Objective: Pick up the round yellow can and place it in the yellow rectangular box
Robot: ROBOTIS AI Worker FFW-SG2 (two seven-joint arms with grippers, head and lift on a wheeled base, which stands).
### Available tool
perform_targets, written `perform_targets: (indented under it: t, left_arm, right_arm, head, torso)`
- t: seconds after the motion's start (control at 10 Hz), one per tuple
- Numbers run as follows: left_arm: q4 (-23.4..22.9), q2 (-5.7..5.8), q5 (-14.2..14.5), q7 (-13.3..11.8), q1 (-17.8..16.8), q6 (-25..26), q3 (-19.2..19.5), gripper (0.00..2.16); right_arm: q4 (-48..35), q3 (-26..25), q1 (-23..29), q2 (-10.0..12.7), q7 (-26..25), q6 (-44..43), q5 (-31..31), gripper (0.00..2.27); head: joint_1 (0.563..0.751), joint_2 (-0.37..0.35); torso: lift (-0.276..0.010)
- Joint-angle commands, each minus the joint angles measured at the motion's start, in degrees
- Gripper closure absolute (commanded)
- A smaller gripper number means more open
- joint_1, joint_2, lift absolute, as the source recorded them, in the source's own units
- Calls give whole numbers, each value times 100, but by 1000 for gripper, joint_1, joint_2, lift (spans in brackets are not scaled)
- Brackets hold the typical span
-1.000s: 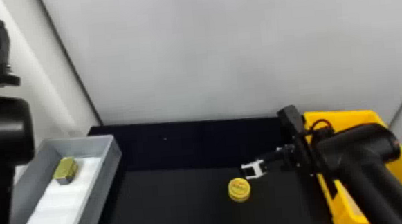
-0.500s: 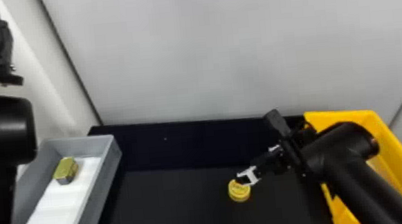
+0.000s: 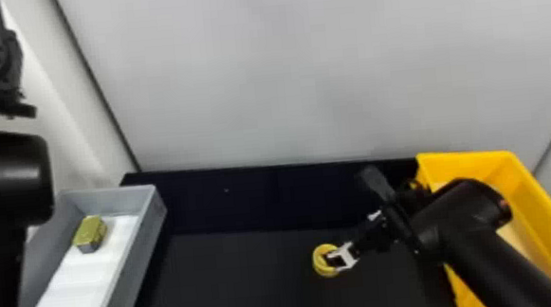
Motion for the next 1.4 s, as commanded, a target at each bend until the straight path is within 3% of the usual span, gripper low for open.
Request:
perform_targets:
  t: [0.0,0.6,1.3]
  left_arm:
    - [12,-9,5,1,0,-11,-21,113]
    - [21,-53,5,1,0,-73,-39,113]
    - [56,-61,13,-8,-44,-135,-83,113]
  right_arm:
    - [176,18,-40,-10,-47,-118,89,194]
    - [405,0,-93,-10,-240,-285,133,196]
    - [905,-158,-110,166,-469,-795,124,196]
  head:
    - [663,54]
    - [663,54]
    - [663,54]
  torso:
    - [-10]
    - [-10]
    - [-10]
